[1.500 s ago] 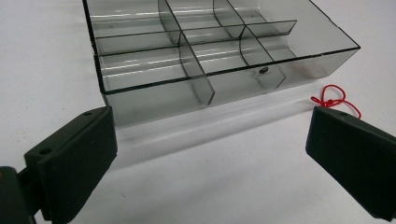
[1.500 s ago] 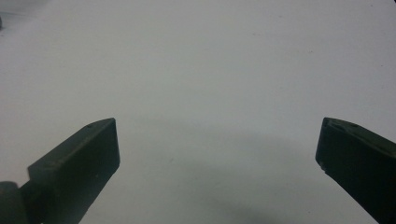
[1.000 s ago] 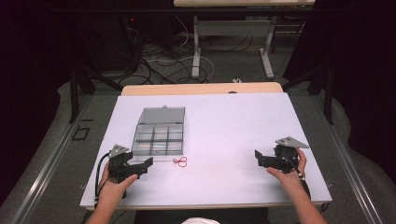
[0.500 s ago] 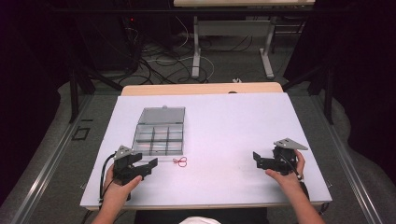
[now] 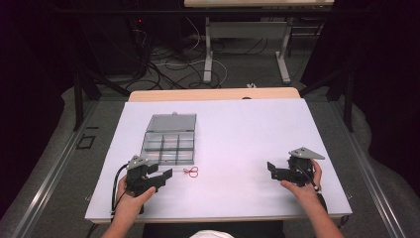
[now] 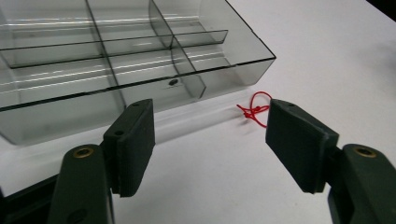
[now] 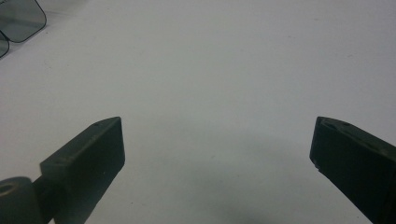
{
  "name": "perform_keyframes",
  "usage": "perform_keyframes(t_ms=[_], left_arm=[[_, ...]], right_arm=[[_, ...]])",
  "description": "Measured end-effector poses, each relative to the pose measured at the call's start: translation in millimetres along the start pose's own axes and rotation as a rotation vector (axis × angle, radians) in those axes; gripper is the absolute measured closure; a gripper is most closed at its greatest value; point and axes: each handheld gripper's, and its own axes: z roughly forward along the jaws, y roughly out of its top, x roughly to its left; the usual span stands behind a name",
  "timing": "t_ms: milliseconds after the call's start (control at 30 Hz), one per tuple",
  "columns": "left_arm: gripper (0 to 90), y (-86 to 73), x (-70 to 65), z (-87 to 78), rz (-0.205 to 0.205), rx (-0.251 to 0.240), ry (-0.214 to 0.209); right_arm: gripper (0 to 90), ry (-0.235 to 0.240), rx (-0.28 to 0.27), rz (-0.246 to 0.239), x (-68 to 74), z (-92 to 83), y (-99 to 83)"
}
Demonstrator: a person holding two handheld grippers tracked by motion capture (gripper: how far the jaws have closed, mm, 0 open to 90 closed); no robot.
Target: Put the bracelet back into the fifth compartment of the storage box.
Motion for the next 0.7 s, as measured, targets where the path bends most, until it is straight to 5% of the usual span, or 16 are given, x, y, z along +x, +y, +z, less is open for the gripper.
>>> perform_keyframes(t_ms=[133, 700], left_arm=[[35.5, 3.0, -4.0, 6.0, 0.0, 0.006, 0.003], [43.0, 13.1, -6.3, 13.1, -0.117, 0.055, -0.053]], right_arm=[[2.8, -0.002, 0.01, -0.002, 0.6, 1.6, -0.9], [3.4, 0.01, 0.019, 0.007, 0.8, 2.2, -1.1]])
